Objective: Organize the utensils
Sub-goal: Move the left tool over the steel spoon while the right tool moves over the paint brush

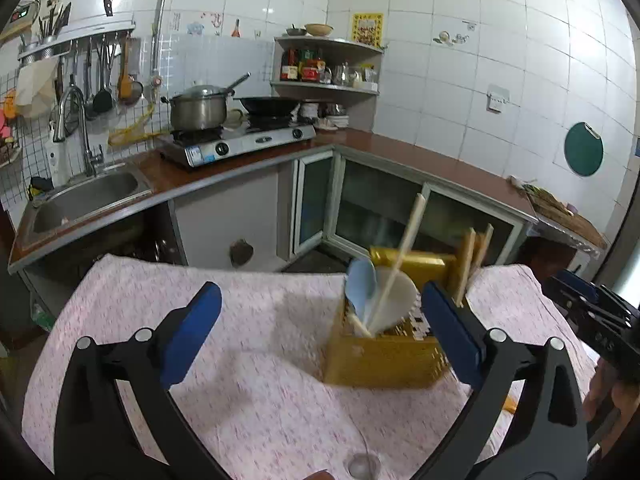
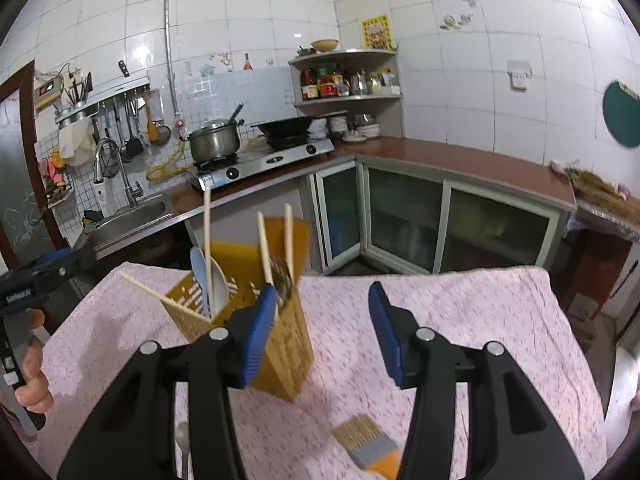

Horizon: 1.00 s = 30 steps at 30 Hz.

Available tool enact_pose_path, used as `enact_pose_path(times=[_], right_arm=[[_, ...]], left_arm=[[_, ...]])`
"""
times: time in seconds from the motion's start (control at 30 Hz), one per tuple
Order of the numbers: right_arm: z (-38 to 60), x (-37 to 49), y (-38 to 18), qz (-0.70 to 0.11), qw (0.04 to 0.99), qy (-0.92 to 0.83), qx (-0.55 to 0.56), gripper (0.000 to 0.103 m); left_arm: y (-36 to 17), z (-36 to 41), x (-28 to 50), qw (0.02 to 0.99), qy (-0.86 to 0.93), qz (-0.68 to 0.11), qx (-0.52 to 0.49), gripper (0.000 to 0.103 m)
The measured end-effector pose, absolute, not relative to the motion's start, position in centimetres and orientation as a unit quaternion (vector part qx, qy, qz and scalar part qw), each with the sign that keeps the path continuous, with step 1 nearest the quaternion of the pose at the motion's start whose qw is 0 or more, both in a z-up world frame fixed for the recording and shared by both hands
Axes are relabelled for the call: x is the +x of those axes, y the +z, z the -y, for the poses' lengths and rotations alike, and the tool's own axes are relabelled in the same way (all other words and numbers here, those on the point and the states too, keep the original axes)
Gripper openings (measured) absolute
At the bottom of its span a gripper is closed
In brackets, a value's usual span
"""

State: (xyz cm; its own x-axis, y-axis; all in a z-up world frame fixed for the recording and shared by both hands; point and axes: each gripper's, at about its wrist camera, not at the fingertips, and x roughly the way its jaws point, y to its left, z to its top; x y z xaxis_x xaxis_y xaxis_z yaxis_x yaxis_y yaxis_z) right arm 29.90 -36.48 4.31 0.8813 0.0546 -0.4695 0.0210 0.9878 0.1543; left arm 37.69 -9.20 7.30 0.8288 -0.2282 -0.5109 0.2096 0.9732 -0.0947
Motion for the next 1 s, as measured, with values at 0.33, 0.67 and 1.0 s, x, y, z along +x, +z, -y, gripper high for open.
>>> enact_pose_path(times=[0.33, 0.67, 1.0], right_arm=[[38.3, 27.3, 1.9, -0.26, 0.962, 0.022, 0.082, 0.061], [39.2, 27.7, -4.8, -0.357, 0.933, 0.044, 0.025, 0.061], [40.7, 26.9, -9.6, -0.413, 0.91, 0.036, -0.023, 0.061]], left_arm=[[4.4, 9.2, 33.9, 0.944, -0.079, -0.317, -0.04, 0.098], [-1.4, 11.5, 30.7, 0.918, -0.044, -0.393, -0.041, 0.098], [-8.9, 13.3, 30.4, 0.874, -0.028, -0.483, -0.052, 0.09]])
